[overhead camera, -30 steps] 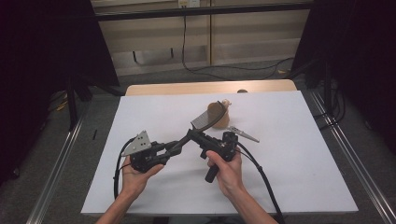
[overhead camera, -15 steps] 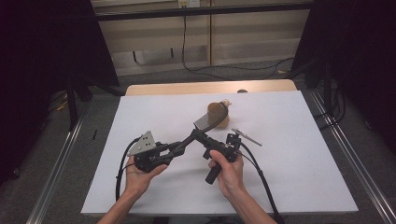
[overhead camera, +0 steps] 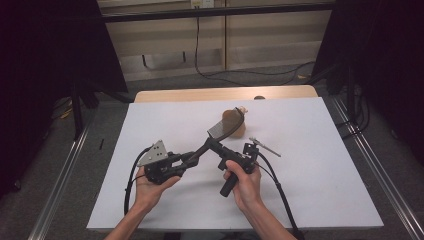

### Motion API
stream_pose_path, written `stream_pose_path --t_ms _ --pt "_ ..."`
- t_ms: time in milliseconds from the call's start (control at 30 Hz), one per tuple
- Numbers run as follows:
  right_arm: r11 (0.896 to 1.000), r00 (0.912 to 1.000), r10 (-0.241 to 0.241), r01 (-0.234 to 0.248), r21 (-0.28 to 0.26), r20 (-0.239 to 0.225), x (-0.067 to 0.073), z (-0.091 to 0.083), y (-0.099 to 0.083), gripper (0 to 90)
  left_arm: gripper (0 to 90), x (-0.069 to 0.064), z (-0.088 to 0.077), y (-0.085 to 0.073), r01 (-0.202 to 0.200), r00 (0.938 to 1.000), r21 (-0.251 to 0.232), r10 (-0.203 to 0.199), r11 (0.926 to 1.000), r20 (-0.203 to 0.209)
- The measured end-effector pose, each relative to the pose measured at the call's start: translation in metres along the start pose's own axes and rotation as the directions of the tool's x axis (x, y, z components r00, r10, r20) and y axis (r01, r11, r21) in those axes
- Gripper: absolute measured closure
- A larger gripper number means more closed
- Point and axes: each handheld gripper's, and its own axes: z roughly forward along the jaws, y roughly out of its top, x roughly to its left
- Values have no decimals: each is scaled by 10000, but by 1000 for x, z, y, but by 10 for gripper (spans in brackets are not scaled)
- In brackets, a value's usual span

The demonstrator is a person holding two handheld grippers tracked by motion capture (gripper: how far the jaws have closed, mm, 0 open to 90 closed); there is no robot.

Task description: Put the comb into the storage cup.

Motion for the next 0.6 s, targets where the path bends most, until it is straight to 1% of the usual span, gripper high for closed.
stream_pose_path --t_ms 67,100,133,167,233,267,300,400,433,500,533,567,600 --pt "10000 10000 -42 42 9 12 0 0 1 732 683 1 -1 0 51 10000 -51 -51 10000 -67" --pt "9999 9999 -112 112 5 4 -1 0 1 732 656 1 -1 0 86 9999 -87 -87 9999 -122" --pt "10000 10000 -92 92 32 5 -1 0 1 733 615 2 -1 0 191 9997 -125 -193 9997 -179" --pt "9999 9999 -103 103 46 2 -2 0 1 733 568 2 -2 0 200 9995 -87 -202 9998 -234" --pt "9999 9999 -167 167 16 -25 -2 0 2 734 542 2 -2 0 289 9992 -104 -292 9995 -279" --pt "9999 9999 -161 161 -20 -11 -2 0 2 734 488 2 -2 0 369 9989 -132 -373 9992 -301" --pt "9999 9999 -164 164 -6 6 -1 -1 3 734 426 2 -2 0 412 9982 -129 -417 9991 -429" --pt "9993 9993 -382 382 -52 39 -3 -1 5 734 346 1 -2 0 506 9977 -128 -511 9986 -447" --pt "9992 9992 -396 396 -12 65 -3 -2 6 734 295 1 -2 0 547 9972 -83 -551 9985 -508" --pt "9981 9981 -609 610 -31 125 -3 -3 9 734 231 -1 -3 -2 443 9969 -162 -453 9989 -639" --pt "9975 9974 -709 709 -17 147 -3 -3 10 734 202 -2 -4 -2 445 9969 -42 -446 9990 -655" --pt "9965 9964 -832 832 -7 147 -3 -3 12 734 170 -1 -4 -3 544 9967 165 -533 9984 -617" --pt "9949 9948 -1013 1012 48 143 -2 -4 13 734 146 -2 -5 -4 618 9960 254 -600 9978 -664"
